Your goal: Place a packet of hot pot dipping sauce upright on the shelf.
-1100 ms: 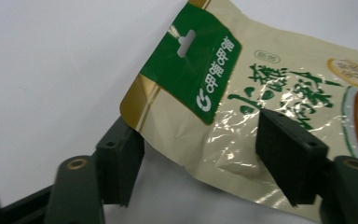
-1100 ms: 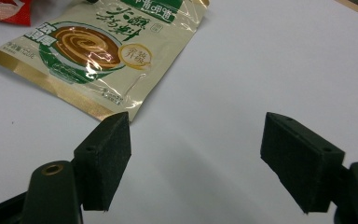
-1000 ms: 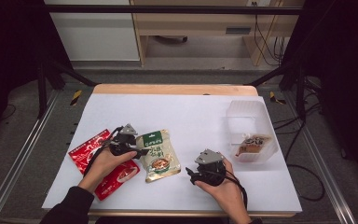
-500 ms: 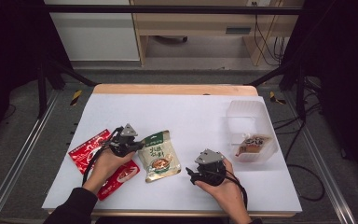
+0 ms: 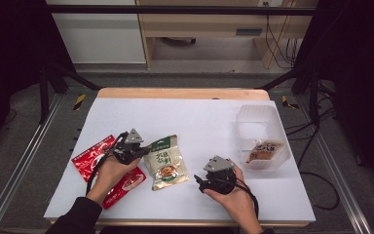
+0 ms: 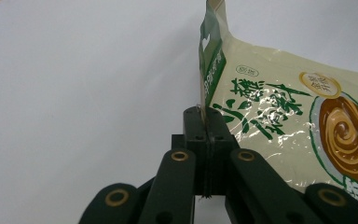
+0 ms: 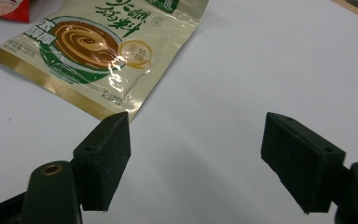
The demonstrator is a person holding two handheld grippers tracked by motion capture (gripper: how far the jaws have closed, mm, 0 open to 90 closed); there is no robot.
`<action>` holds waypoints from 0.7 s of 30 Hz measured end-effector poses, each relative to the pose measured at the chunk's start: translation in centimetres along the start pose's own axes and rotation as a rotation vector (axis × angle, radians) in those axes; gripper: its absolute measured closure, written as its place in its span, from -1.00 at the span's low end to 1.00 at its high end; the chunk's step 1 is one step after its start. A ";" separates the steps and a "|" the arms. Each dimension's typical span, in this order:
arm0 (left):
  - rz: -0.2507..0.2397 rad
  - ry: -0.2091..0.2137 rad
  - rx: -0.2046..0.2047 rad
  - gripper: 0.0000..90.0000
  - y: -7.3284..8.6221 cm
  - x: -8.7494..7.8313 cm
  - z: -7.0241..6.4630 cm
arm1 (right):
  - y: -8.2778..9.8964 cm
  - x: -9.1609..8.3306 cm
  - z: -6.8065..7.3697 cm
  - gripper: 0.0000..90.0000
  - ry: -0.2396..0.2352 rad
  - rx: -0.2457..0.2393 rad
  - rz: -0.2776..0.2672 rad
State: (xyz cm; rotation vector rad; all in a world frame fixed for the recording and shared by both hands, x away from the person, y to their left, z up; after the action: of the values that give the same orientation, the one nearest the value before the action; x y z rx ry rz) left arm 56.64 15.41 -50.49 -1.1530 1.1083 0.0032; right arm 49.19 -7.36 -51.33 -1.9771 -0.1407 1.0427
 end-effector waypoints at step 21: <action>-0.094 0.027 0.052 1.00 -2.8 -2.9 -1.9 | -0.4 -0.2 0.1 -0.37 0.001 -0.001 -0.012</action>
State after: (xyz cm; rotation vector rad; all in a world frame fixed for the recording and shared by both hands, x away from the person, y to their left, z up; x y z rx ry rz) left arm 55.36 14.20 -46.39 -1.1599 1.0713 -0.1140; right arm 49.13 -7.11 -50.90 -1.9754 -0.1527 1.0347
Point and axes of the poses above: each handheld gripper's, and its own axes: x roughly forward along the jaws, y roughly out of its underside, z roughly to its left, the point moved 9 cm from there along x, roughly forward along the jaws, and after that the axes turned 8 degrees about -x, right-handed, at the moved point
